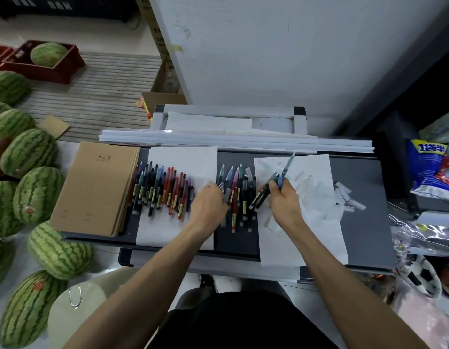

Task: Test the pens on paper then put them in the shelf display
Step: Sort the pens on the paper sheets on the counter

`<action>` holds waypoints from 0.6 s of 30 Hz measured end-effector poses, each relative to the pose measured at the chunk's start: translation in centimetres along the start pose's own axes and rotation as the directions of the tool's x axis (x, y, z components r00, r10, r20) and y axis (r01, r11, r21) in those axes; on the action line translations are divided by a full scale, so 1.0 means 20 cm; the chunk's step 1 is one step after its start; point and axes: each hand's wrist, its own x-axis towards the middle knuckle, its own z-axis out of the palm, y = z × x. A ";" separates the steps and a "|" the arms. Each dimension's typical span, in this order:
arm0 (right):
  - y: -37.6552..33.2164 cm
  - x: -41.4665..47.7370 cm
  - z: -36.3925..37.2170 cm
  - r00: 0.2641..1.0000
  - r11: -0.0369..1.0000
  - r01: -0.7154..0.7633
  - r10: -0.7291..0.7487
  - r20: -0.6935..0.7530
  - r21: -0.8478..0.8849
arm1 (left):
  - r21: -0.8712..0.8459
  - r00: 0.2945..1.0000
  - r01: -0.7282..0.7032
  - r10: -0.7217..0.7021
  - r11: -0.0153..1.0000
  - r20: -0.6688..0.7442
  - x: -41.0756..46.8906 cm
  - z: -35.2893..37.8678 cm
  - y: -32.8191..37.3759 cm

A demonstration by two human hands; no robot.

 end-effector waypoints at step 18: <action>0.00 -0.04 -0.06 0.877 0.666 -0.395 0.067 0.476 0.633 | -0.844 0.880 0.472 0.186 -0.254 0.436 -0.11 -0.05 -0.12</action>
